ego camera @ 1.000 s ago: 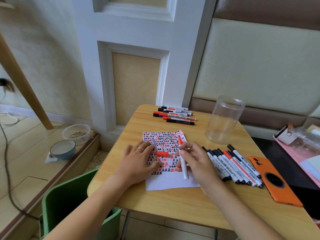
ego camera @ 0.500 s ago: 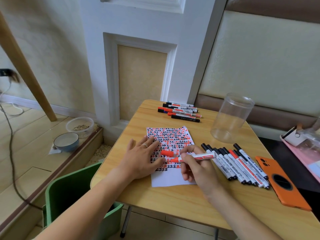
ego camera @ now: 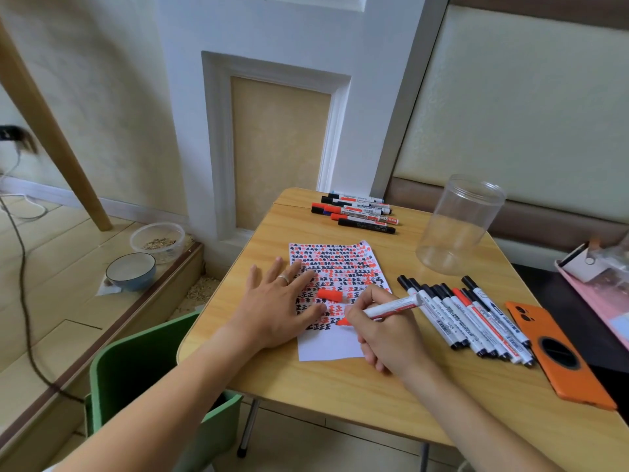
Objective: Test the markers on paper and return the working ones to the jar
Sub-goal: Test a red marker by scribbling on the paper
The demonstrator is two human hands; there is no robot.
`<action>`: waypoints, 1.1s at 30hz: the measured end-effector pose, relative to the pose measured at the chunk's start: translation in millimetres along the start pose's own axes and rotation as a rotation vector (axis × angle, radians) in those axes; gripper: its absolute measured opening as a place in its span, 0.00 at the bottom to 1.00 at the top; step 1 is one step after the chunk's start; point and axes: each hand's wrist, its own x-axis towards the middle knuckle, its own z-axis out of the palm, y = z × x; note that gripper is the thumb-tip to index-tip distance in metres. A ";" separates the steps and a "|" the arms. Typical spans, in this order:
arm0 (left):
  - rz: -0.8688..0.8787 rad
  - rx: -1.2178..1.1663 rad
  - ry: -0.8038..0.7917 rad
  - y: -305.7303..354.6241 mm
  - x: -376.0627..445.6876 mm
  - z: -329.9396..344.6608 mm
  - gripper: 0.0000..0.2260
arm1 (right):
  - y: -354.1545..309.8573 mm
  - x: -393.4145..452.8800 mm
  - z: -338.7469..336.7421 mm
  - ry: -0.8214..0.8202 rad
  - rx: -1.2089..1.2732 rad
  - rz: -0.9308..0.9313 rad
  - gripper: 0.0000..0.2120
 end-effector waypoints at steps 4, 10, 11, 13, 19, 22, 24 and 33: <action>0.003 0.009 0.009 -0.8 0.5 1.0 0.41 | 0.4 0.5 1.4 -0.017 -0.002 -0.008 0.11; -0.005 0.005 -0.017 1.8 -0.8 -2.2 0.46 | 1.2 1.8 3.0 -0.013 -0.018 -0.027 0.11; -0.004 0.009 -0.018 1.9 -1.1 -2.4 0.47 | 1.2 2.0 3.2 -0.013 -0.022 -0.027 0.11; -0.004 0.013 -0.018 1.8 -1.1 -2.6 0.47 | 1.2 2.3 3.7 -0.013 -0.032 -0.023 0.11; -0.006 0.022 -0.022 1.4 0.2 -2.4 0.47 | 1.0 2.7 4.1 -0.014 -0.043 -0.001 0.11; -0.007 0.021 -0.022 1.4 0.2 -2.4 0.48 | 1.3 3.2 4.4 -0.004 -0.042 0.005 0.11; -0.006 0.020 -0.018 1.7 -0.1 -2.7 0.48 | 1.7 3.6 4.4 0.007 -0.040 0.011 0.11; -0.008 0.022 -0.022 1.4 0.4 -2.1 0.48 | 1.6 2.0 4.6 -0.009 -0.019 -0.005 0.11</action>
